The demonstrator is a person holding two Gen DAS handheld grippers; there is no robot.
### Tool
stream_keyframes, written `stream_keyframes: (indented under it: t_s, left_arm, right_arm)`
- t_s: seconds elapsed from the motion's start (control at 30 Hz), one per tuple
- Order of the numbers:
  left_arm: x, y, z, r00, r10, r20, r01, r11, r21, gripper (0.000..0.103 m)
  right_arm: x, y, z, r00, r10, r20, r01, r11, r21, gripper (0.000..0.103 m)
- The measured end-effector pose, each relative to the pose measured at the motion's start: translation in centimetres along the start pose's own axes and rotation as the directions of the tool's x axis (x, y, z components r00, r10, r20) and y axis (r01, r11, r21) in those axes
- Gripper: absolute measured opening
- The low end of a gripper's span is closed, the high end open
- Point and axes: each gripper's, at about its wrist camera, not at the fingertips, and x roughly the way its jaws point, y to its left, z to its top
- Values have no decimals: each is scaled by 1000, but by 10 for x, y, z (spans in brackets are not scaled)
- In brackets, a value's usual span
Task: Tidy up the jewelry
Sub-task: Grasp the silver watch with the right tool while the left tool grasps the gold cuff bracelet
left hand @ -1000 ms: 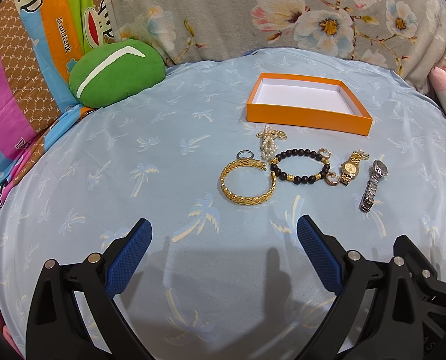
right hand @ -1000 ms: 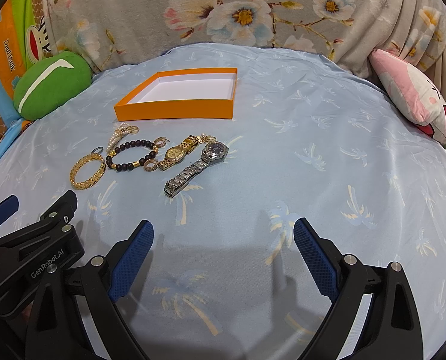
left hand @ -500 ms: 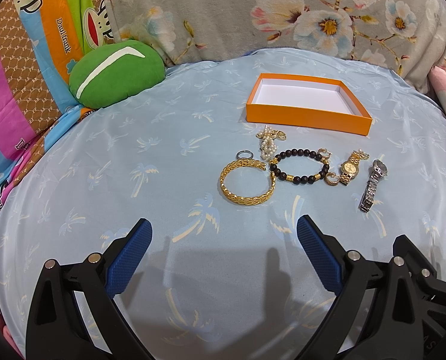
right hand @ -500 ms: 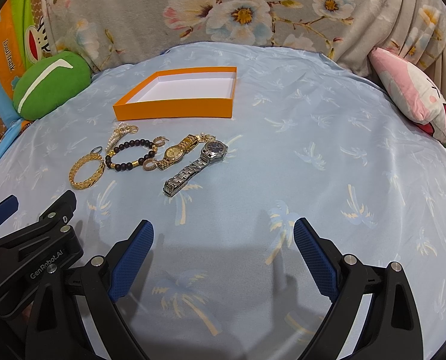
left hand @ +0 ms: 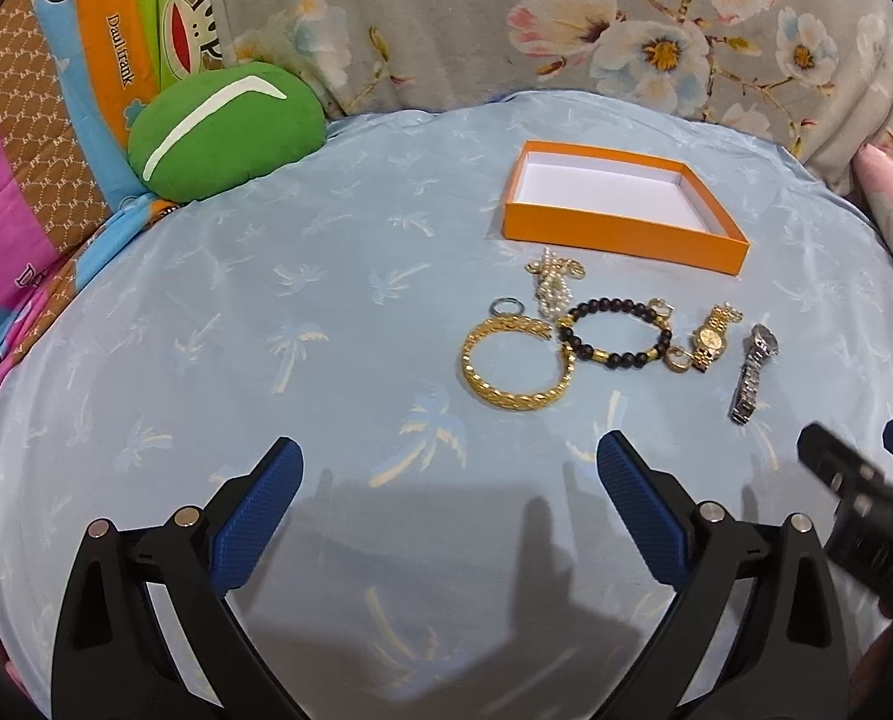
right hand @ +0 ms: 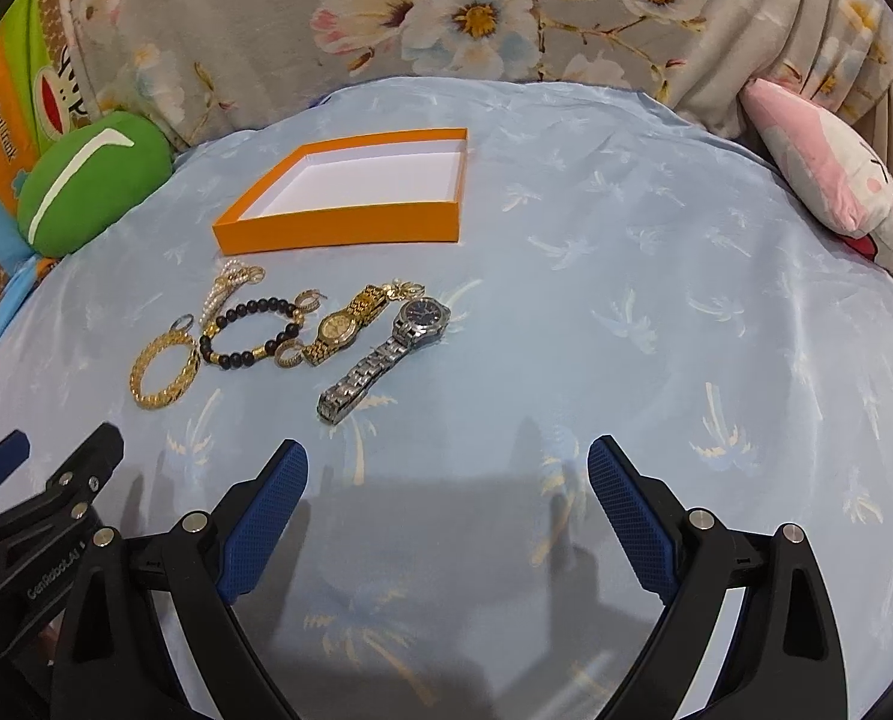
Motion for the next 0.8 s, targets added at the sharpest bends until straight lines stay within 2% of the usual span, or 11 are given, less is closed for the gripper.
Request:
stream_keyframes:
  t_s: [0.17,0.27,0.5,0.67,0.8]
  left_arm:
    - [4,28,13,1000,-23,-3,23,997,-74,96]
    - [10,39,19,999,-32,-13,31,994,-103,96]
    - [21,32,23,999,-7,-33,5,998,-61,96]
    - [26,18,24,999,-19,-45,18,1000,-14,96]
    - [33,6,24,997,-38,-61,38,999,12,96]
  right_arm:
    - [15,-1,20,1000,23,-16,-22,998,55,91]
    - [27,4,29,999,14,-34,-12,998,57,85]
    - [58,7,38,993,31,-114,-21,995,94,54]
    - [62,8,42,995,28,-99,-18,995,102,45]
    - [66,10,46,996,15,-90,-7,997,80,25]
